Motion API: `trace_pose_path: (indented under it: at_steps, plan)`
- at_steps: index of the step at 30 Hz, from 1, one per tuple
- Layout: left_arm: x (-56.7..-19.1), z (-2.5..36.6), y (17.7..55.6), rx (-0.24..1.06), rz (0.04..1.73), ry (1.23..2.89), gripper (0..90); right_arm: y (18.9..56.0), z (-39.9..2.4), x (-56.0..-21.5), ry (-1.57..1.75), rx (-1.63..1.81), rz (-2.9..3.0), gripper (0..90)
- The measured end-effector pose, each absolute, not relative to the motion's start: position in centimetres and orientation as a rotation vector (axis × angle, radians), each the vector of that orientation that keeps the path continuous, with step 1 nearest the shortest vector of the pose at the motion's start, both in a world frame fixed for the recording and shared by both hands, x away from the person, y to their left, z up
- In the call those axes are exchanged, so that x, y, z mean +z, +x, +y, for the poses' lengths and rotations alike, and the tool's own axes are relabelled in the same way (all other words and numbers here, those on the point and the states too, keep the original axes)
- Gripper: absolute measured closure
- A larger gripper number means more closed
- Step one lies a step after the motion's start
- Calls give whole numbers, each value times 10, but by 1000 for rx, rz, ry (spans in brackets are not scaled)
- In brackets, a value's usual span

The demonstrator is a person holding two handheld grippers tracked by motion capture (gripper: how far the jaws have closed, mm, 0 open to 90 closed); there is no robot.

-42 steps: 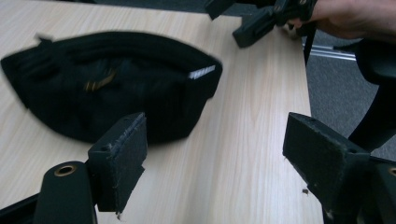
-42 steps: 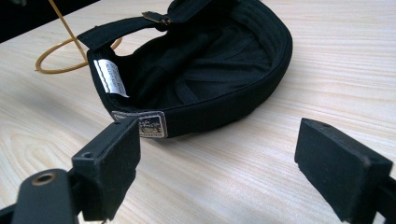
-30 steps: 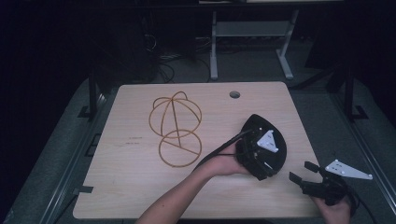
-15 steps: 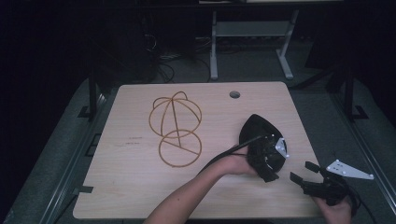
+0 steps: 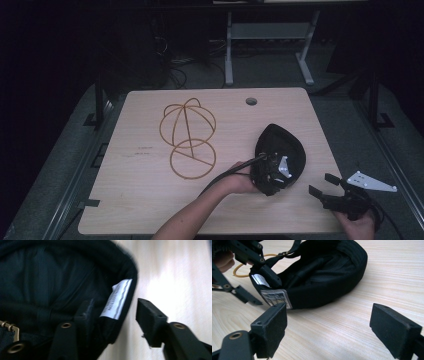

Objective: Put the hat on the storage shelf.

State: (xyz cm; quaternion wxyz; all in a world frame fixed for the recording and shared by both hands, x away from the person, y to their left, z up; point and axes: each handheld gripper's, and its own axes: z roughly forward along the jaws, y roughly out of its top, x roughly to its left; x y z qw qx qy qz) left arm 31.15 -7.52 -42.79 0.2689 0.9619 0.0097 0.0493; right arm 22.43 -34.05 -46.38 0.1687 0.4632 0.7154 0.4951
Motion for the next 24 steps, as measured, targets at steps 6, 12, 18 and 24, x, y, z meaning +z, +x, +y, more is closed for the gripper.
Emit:
trace_pose_path:
  at_steps: [6,12,18,24]
  plan:
    - [-431,-56,319,94,96,2517,701,225,-337,-464,1309,1404,2055,140]
    - [-420,-47,323,59,151,2420,773,225,-331,-462,1287,1425,2076,140]
    - [-405,-37,326,-5,198,2313,786,224,-318,-457,1235,1472,2085,139]
    - [-388,-30,330,-68,244,2207,788,223,-303,-453,1176,1513,2088,143]
